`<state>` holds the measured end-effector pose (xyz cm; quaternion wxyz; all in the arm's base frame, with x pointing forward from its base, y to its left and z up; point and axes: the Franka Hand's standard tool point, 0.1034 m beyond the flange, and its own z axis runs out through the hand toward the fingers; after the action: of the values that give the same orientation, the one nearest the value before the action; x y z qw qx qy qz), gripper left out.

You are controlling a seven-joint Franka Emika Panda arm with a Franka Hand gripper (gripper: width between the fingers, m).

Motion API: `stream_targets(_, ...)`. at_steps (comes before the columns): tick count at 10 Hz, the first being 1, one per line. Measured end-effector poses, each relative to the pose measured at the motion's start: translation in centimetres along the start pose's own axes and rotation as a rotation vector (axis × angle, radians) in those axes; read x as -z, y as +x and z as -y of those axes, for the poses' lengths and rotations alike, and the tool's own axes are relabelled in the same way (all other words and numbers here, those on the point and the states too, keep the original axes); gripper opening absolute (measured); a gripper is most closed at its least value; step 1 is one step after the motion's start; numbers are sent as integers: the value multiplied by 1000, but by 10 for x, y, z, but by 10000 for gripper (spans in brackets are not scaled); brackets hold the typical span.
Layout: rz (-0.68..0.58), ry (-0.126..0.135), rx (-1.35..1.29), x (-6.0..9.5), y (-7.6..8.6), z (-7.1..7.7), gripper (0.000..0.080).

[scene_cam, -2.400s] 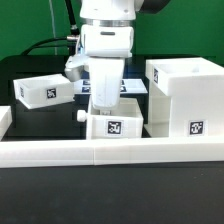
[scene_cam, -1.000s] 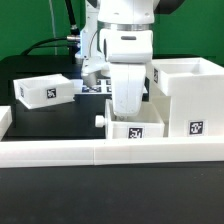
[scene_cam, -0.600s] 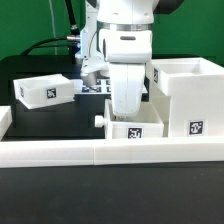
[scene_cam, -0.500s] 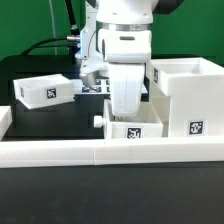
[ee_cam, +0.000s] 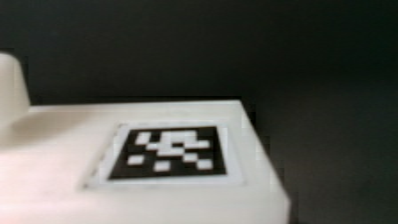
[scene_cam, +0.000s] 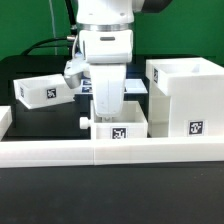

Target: Assemble drawer

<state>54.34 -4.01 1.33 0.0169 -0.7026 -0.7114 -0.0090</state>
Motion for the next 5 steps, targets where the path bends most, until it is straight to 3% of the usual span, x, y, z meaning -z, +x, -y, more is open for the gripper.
stream_targets(1,-7,0,-13,0,-3,0,41)
stream_targets(5,-3,3,10,-3,13,0,41)
